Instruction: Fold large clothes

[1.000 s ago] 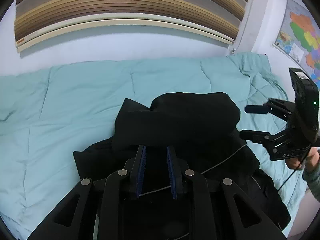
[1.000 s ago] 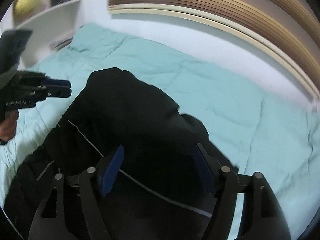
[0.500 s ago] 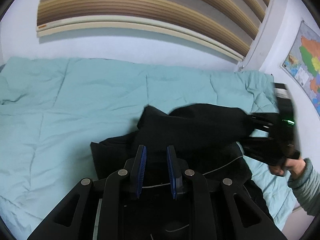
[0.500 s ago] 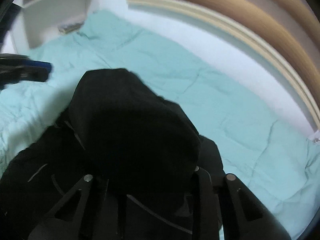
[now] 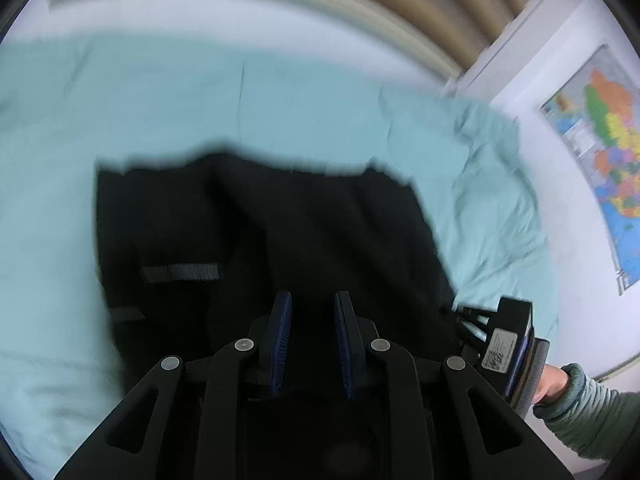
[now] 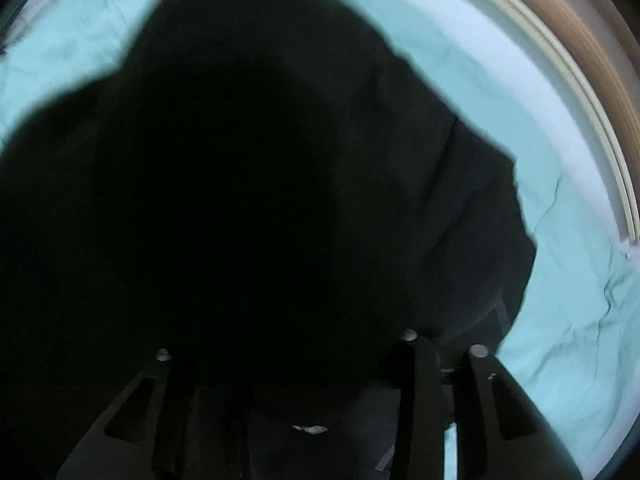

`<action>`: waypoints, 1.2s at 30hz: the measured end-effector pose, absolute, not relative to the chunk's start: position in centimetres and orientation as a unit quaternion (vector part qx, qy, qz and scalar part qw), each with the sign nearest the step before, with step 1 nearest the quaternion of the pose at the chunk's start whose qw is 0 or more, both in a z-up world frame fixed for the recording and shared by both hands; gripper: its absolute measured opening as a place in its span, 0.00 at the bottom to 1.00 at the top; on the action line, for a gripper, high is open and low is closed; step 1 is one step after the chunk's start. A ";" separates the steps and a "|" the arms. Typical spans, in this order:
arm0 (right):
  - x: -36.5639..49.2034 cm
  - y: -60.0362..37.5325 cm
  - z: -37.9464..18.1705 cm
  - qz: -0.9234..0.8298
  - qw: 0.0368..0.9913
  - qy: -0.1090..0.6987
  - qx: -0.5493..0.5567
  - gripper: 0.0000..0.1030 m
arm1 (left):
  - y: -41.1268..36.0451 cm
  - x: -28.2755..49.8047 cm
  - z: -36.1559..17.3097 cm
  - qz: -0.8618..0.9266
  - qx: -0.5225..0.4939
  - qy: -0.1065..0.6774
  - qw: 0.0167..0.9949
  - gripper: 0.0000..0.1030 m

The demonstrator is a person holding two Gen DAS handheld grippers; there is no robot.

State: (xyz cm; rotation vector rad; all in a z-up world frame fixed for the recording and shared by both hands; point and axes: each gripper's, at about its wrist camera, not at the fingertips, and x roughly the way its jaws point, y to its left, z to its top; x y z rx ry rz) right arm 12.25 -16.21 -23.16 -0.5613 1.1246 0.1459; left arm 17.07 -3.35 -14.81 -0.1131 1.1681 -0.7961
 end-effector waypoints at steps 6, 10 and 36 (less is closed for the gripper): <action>10.5 -16.9 -20.0 0.070 0.820 0.510 -0.252 0.46 | -3.6 16.8 -15.0 -0.353 -0.044 0.542 0.761 0.22; 8.8 -19.0 -15.0 0.084 0.839 0.502 -0.194 0.54 | -3.4 16.8 -11.5 -0.369 -0.051 0.510 0.775 0.22; 18.7 -24.3 -18.6 0.014 0.825 0.556 0.095 0.58 | -6.6 14.3 -21.2 -0.359 -0.091 0.601 0.708 0.21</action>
